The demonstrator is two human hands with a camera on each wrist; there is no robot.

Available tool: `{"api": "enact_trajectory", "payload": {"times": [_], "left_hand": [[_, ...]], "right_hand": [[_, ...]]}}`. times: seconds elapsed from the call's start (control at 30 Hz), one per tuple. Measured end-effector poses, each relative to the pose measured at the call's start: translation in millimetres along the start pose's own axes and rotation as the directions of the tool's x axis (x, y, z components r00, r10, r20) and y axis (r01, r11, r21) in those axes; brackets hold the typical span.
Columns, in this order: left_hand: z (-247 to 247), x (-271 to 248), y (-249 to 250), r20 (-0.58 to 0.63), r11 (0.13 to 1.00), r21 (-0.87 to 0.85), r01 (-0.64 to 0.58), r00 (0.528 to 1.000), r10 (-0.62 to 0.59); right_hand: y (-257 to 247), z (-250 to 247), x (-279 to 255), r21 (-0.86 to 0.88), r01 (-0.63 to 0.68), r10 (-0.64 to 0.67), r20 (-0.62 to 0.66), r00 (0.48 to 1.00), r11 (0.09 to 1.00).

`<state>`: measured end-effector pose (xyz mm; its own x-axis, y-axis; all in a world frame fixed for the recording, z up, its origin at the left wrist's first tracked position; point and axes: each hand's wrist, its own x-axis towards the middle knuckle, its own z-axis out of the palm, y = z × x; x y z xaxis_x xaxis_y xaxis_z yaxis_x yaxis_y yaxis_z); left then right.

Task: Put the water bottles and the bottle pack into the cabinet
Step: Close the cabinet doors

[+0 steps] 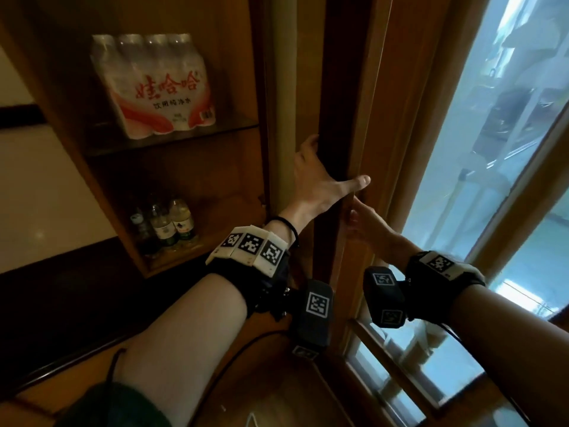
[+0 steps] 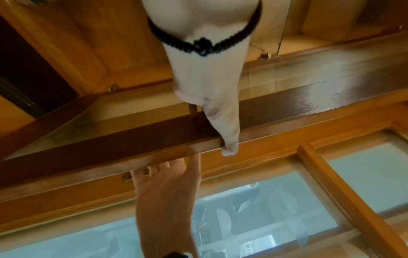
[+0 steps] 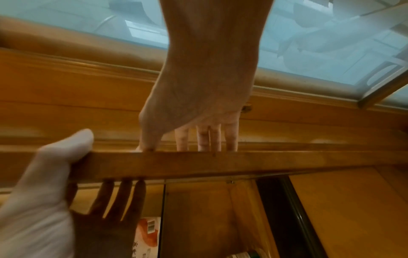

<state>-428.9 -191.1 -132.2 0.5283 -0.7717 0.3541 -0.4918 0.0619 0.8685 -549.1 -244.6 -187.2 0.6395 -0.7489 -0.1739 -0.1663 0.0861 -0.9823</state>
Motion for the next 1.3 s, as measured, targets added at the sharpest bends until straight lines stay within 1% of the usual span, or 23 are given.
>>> {"api": "enact_trajectory", "payload": {"times": [0.07, 0.13, 0.2, 0.3, 0.37, 0.47, 0.63, 0.73, 0.87, 0.93, 1.0, 1.07, 1.13, 1.2, 1.27, 1.3], "left_hand": [[-19, -8, 3, 0.011, 1.000, 0.004, 0.026, 1.000, -0.026], [-37, -13, 0, 0.027, 0.999, -0.018, 0.037, 0.999, -0.036], [-59, -22, -5, 0.028, 0.998, -0.057, 0.034, 0.999, -0.033], [-94, -34, -15, 0.059, 0.995, -0.066, 0.073, 0.996, -0.070], [-120, -39, -21, 0.087, 0.993, -0.073, 0.097, 0.992, -0.090], [-157, -40, -37, 0.072, 0.991, -0.087, 0.103, 0.993, -0.097], [-208, -46, -58, -0.051, 0.987, -0.101, 0.123, 0.990, -0.129], [-232, -43, -73, -0.114, 0.991, -0.073, 0.113, 0.986, -0.121], [-270, -27, -95, -0.155, 0.992, -0.006, 0.127, 0.980, -0.127], [-288, -17, -109, -0.165, 0.991, 0.014, 0.133, 0.978, -0.129], [-304, -9, -122, -0.191, 0.990, 0.033, 0.135, 0.973, -0.126], [-316, 1, -135, -0.232, 0.991, 0.039, 0.130, 0.965, -0.118], [-325, 10, -148, -0.294, 0.993, 0.018, 0.117, 0.950, -0.106], [-332, 17, -157, -0.361, 0.995, 0.001, 0.102, 0.928, -0.095], [-342, 25, -162, -0.410, 0.996, 0.024, 0.086, 0.910, -0.069], [-348, 28, -163, -0.416, 0.996, 0.052, 0.079, 0.908, -0.050]], "right_hand": [[3, 12, -1, -0.001, 0.010, -0.010, 0.142, 0.990, 1.000], [3, 28, -1, -0.026, 0.028, -0.021, 0.239, 0.971, 0.999], [-1, 49, 0, -0.040, 0.036, -0.022, 0.303, 0.953, 0.999], [-7, 83, 8, -0.032, 0.062, -0.048, 0.337, 0.940, 0.998], [-10, 108, 16, -0.025, 0.074, -0.061, 0.330, 0.942, 0.997], [-15, 145, 28, -0.044, 0.106, -0.088, 0.295, 0.951, 0.993], [-21, 202, 48, -0.096, 0.164, -0.130, 0.292, 0.947, 0.982], [-26, 232, 60, -0.118, 0.162, -0.124, 0.276, 0.953, 0.980], [-39, 269, 79, -0.178, 0.163, -0.109, 0.277, 0.955, 0.971], [-51, 285, 92, -0.231, 0.185, -0.121, 0.265, 0.957, 0.955], [-65, 301, 102, -0.240, 0.242, -0.179, 0.256, 0.950, 0.940], [-78, 316, 111, -0.228, 0.327, -0.277, 0.226, 0.934, 0.917], [-90, 330, 119, -0.233, 0.381, -0.343, 0.187, 0.920, 0.895], [-101, 342, 127, -0.243, 0.425, -0.391, 0.176, 0.903, 0.872], [-109, 352, 134, -0.240, 0.475, -0.445, 0.169, 0.879, 0.847], [-112, 357, 138, -0.230, 0.493, -0.468, 0.160, 0.869, 0.839]]}}
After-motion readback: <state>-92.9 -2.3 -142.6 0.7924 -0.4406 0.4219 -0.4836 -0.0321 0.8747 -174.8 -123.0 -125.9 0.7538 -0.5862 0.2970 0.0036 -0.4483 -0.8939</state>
